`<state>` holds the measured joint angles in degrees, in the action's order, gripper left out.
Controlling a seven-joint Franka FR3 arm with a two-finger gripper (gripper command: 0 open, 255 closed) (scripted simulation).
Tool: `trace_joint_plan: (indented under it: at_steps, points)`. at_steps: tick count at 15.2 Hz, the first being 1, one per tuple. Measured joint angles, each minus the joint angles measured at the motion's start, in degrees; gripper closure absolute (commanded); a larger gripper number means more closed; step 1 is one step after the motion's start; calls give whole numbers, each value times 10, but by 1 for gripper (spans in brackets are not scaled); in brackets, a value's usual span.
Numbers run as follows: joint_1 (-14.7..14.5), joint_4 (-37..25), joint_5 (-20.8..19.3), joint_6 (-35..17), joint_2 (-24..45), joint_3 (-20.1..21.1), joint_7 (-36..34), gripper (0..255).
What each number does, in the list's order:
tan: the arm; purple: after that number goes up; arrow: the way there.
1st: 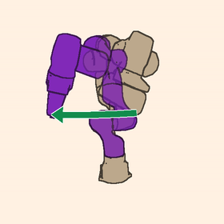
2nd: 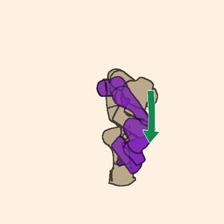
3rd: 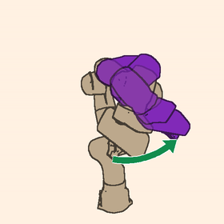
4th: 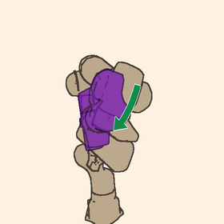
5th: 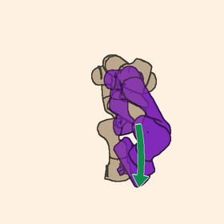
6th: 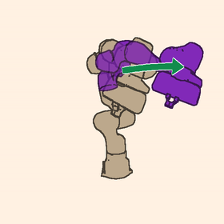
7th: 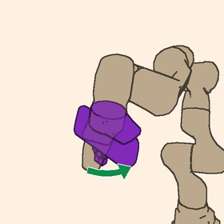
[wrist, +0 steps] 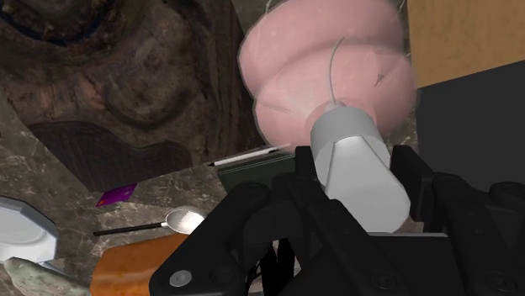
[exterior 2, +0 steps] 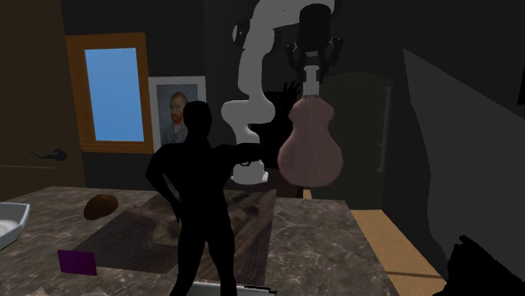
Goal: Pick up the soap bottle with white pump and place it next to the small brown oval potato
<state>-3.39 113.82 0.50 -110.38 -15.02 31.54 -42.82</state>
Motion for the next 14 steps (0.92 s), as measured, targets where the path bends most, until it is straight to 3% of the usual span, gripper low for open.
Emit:
trace_joint_plan:
  at_steps: [14]
  points:
    - [6,-129,-10,111,20,0,3,255]
